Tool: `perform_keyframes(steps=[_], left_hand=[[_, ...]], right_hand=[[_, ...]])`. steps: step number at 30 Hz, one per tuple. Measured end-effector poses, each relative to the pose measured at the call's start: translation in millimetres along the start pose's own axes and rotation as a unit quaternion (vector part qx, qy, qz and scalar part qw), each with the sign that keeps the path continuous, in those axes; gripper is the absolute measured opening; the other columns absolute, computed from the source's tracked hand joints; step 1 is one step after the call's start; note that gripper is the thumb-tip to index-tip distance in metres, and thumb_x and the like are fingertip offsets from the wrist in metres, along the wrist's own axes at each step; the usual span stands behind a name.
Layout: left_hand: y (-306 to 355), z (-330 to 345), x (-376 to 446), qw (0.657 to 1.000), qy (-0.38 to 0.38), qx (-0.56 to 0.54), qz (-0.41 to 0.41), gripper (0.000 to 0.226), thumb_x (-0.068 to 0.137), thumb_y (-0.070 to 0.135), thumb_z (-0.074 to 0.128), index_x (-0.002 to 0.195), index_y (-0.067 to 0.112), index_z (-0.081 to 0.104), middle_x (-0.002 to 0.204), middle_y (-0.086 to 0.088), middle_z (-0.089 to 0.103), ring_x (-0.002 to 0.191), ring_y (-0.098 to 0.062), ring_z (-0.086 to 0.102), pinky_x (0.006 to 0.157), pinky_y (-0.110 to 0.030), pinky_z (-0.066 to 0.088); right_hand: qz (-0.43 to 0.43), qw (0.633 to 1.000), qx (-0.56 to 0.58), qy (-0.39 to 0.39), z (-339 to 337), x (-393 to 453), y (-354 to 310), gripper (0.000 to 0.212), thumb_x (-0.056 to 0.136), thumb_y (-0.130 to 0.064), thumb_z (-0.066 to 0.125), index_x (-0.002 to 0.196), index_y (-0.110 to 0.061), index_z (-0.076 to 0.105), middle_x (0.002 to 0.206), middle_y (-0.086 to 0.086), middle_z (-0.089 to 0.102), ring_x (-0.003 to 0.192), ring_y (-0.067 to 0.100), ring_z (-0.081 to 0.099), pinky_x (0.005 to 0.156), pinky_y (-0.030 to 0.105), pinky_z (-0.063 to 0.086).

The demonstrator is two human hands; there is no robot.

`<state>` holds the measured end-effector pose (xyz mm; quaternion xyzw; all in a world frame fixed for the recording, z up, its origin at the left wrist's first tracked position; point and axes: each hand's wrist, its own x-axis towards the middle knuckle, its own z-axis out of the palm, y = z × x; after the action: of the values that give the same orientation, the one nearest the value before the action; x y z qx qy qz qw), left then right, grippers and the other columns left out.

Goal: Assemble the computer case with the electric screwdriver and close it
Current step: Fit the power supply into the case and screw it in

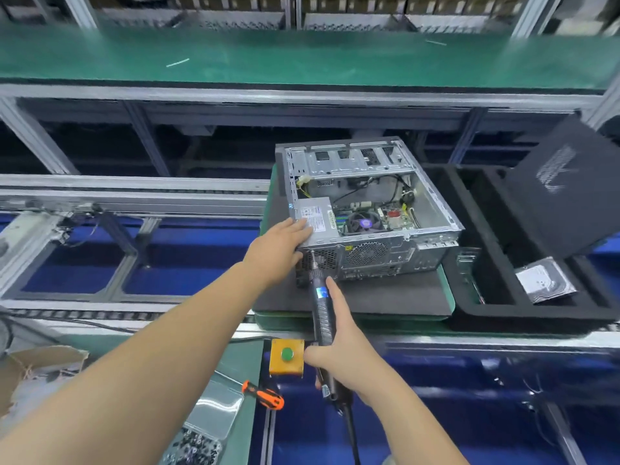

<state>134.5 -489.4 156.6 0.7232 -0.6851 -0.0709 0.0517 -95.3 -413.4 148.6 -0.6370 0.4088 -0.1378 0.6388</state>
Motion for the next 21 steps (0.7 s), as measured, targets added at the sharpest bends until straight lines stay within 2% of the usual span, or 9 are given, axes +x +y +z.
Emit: perform_keyframes(steps=[4, 8, 13, 17, 21], left_hand=[[2.6, 1.1, -1.6, 1.000, 0.010, -0.025, -0.015, 0.057, 0.102, 0.022, 0.054, 0.154, 0.035, 0.035, 0.166, 0.018, 0.022, 0.154, -0.015, 0.019, 0.113, -0.046, 0.042], [1.3, 1.9, -0.2, 0.999, 0.010, -0.041, -0.020, 0.058, 0.100, 0.023, 0.055, 0.154, 0.037, 0.036, 0.166, 0.020, 0.022, 0.155, -0.013, 0.018, 0.111, -0.044, 0.045], [0.2, 3.7, 2.7, 0.999, 0.013, -0.045, -0.020, 0.055, 0.100, 0.025, 0.055, 0.152, 0.037, 0.039, 0.165, 0.019, 0.024, 0.155, -0.015, 0.019, 0.107, -0.043, 0.048], [-2.2, 6.0, 2.3, 0.999, 0.017, -0.046, -0.019, 0.056, 0.101, 0.025, 0.053, 0.153, 0.039, 0.037, 0.165, 0.021, 0.022, 0.155, -0.013, 0.018, 0.106, -0.044, 0.049], [-1.9, 6.4, 0.9, 0.998, 0.021, -0.050, -0.018, 0.056, 0.101, 0.026, 0.053, 0.153, 0.040, 0.036, 0.165, 0.022, 0.022, 0.155, -0.012, 0.018, 0.105, -0.041, 0.049]], right_hand=[[0.007, 1.000, -0.009, -0.014, 1.9, 1.8, -3.5, 0.121, 0.069, -0.010, 0.071, 0.140, -0.084, 0.006, 0.106, -0.006, 0.067, 0.060, 0.019, 0.060, 0.074, 0.057, 0.061], [0.012, 0.999, -0.013, -0.028, 2.2, 4.1, -5.0, 0.122, 0.071, -0.009, 0.071, 0.142, -0.082, 0.004, 0.122, -0.002, 0.061, 0.058, 0.017, 0.061, 0.072, 0.050, 0.063], [0.018, 1.000, -0.012, -0.021, 1.2, 7.4, -4.7, 0.121, 0.068, -0.010, 0.070, 0.140, -0.084, 0.005, 0.111, 0.004, 0.067, 0.058, 0.019, 0.061, 0.072, 0.054, 0.062], [0.014, 1.000, -0.010, -0.022, 2.5, 9.2, -3.4, 0.122, 0.068, -0.011, 0.070, 0.139, -0.085, 0.004, 0.121, -0.003, 0.061, 0.058, 0.017, 0.063, 0.072, 0.051, 0.063], [0.016, 1.000, -0.010, -0.016, 4.3, 9.7, -2.8, 0.122, 0.068, -0.011, 0.070, 0.138, -0.086, 0.004, 0.123, -0.004, 0.060, 0.059, 0.018, 0.063, 0.072, 0.052, 0.063]])
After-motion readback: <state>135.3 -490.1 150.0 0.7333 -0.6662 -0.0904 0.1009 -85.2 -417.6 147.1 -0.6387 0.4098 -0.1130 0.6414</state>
